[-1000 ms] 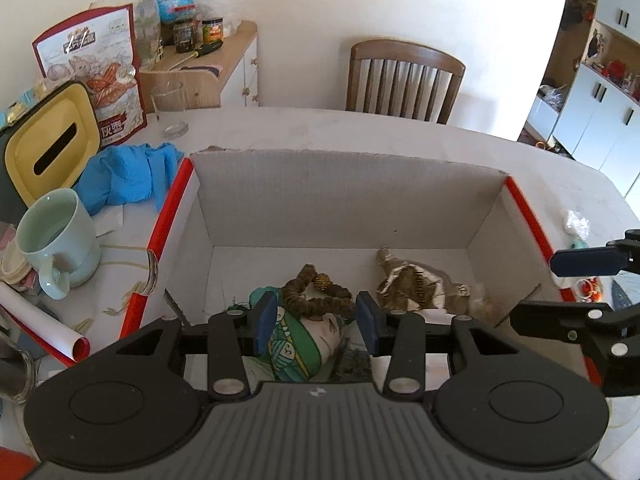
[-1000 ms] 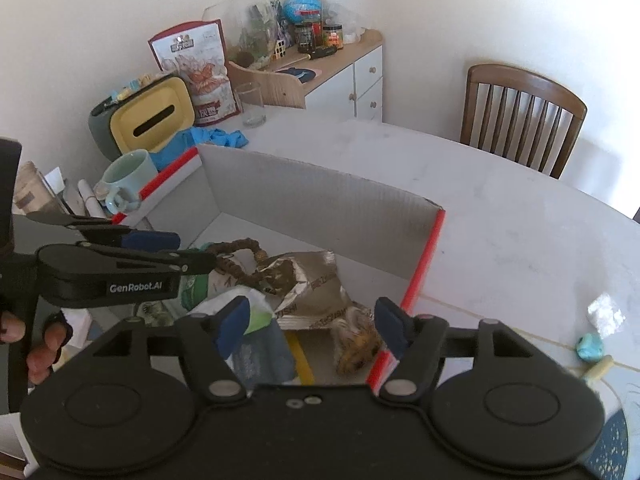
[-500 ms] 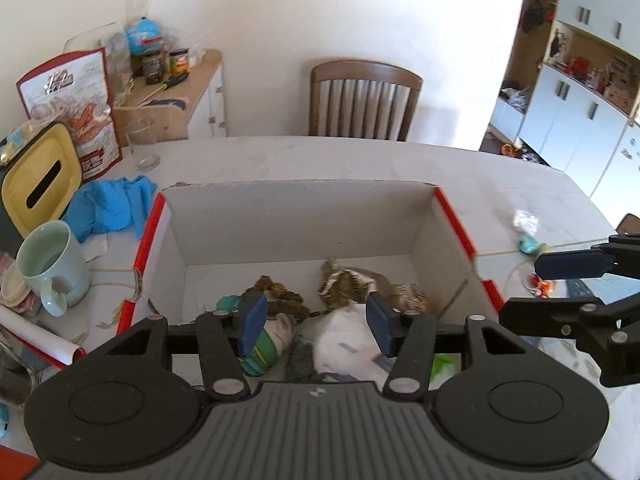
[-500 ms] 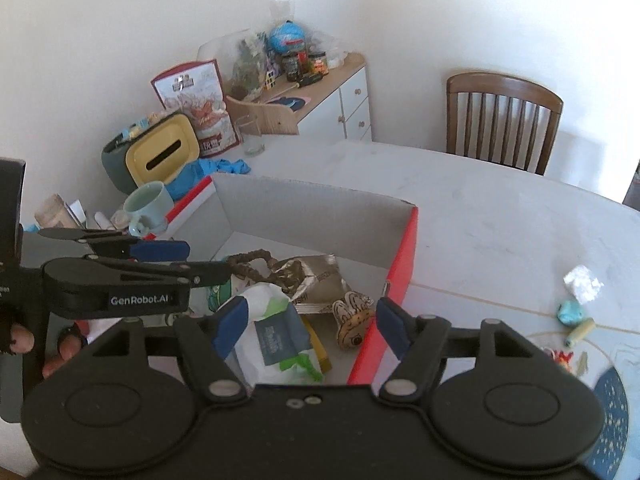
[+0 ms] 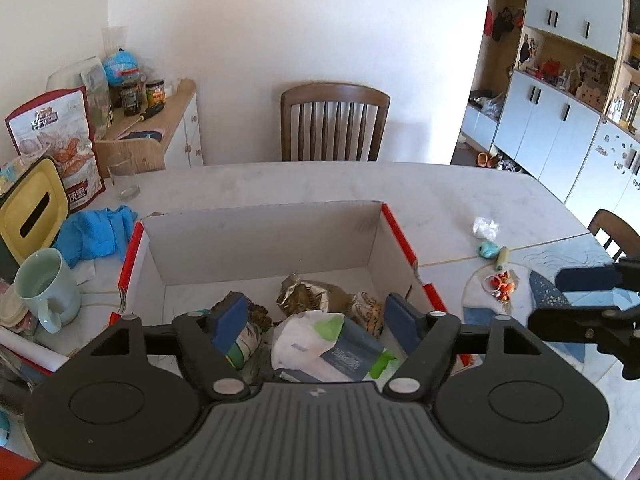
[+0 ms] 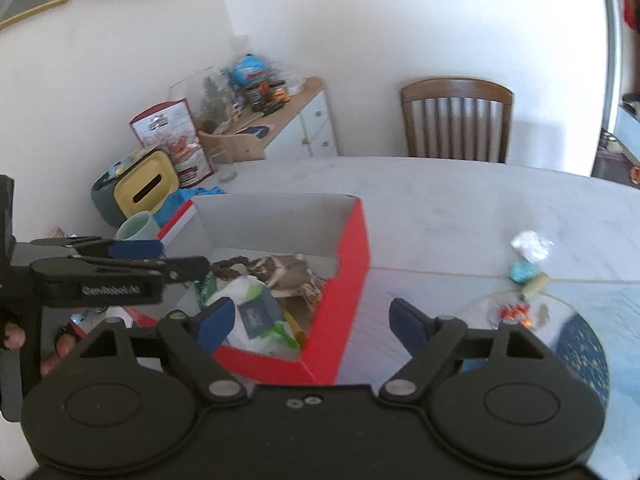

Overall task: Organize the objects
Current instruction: 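Withdraw both tools from the box back toward the table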

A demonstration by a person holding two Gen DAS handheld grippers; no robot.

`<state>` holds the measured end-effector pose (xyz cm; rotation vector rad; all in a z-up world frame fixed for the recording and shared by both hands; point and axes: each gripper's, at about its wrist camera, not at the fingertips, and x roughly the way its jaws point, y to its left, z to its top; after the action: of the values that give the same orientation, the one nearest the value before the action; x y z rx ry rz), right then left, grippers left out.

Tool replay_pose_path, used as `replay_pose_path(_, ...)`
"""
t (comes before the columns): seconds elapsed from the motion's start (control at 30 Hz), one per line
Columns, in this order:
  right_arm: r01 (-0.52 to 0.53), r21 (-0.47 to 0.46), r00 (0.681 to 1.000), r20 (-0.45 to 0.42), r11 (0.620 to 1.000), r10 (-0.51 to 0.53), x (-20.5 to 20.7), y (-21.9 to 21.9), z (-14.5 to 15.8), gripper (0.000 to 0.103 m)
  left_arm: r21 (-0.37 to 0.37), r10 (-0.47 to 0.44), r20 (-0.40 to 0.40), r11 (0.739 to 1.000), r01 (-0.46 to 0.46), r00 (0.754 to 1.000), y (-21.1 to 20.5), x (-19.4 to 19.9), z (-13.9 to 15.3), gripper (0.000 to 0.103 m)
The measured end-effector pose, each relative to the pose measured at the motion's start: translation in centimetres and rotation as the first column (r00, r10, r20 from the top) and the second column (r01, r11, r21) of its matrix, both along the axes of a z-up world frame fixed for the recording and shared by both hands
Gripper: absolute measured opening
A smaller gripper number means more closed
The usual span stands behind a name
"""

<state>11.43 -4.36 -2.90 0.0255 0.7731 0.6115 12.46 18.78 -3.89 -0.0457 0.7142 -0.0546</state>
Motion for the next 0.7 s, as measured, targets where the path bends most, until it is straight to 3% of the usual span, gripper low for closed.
replay_pose_path(0.37,0.121,0.019,0.993,0.004,0.993,-0.121,-2.0,-5.8,-1.0,0.1,-0.022,-0.034,-0.019,0.999,0.034,0.999,-2.5,-0.3,-0.3,0.087)
replay_pose_path(0.53,0.146,0.013,0.989,0.004,0.989,-0.146,-2.1,-8.5,-1.7,0.101,-0.017,-0.054,-0.032,0.998,0.054,0.998,-4.5,0.0,-0.5,0.088)
replay_pose_path(0.7,0.161,0.005,0.987,-0.004,0.987,-0.161,-1.2,-11.5,-2.1,0.101,-0.017,-0.087,-0.024,0.996,0.087,0.996,-7.4,0.5,-0.7,0.101)
